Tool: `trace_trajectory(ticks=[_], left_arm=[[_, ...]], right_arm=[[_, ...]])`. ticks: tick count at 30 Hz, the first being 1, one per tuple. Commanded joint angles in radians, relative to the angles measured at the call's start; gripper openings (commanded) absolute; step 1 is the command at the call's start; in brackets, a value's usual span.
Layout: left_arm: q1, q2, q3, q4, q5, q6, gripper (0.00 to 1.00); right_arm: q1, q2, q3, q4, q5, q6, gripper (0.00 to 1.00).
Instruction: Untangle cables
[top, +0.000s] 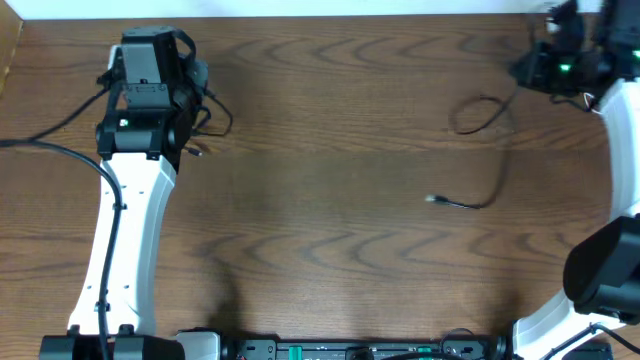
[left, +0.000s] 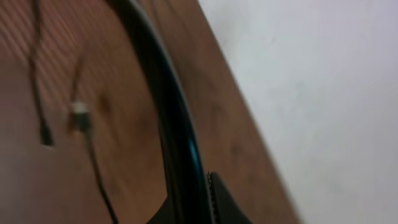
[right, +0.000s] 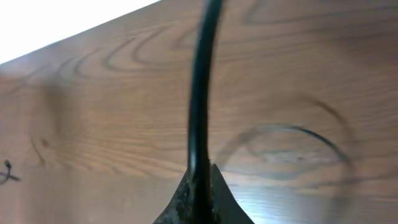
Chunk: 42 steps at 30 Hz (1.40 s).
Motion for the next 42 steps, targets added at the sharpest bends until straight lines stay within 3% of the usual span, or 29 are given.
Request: trace_trajectory(ticks=[1, 6, 13, 21, 29, 37, 42], left_arm=[[0.0, 0.004, 0.019, -0.022, 0.104, 0.279, 0.08], [0.0, 0.004, 0.019, -0.037, 0.217, 0.348, 0.08], [0.0, 0.005, 0.019, -0.07, 0.226, 0.347, 0.08], [-0.039, 0.01, 0.018, -0.07, 0.294, 0.354, 0.08], [-0.15, 0.024, 0.018, -0.054, 0.291, 0.385, 0.08], [-0.206, 0.063, 0.018, -0.007, 0.292, 0.38, 0.08], [-0.224, 0.066, 0.018, 0.025, 0.292, 0.377, 0.08]], right_arm=[[-0.042, -0.049, 0.048, 0.008, -0.031, -0.032, 0.01], [-0.136, -0.06, 0.226, -0.038, -0.053, -0.032, 0.01], [-0.28, -0.06, 0.454, -0.047, -0.041, -0.032, 0.01], [-0.415, -0.028, 0.465, 0.055, 0.142, -0.101, 0.01], [-0.541, 0.017, 0.465, 0.211, 0.157, -0.109, 0.01], [-0.55, 0.017, 0.556, 0.383, 0.203, -0.067, 0.01], [-0.552, 0.017, 0.624, 0.396, 0.274, -0.069, 0.01]])
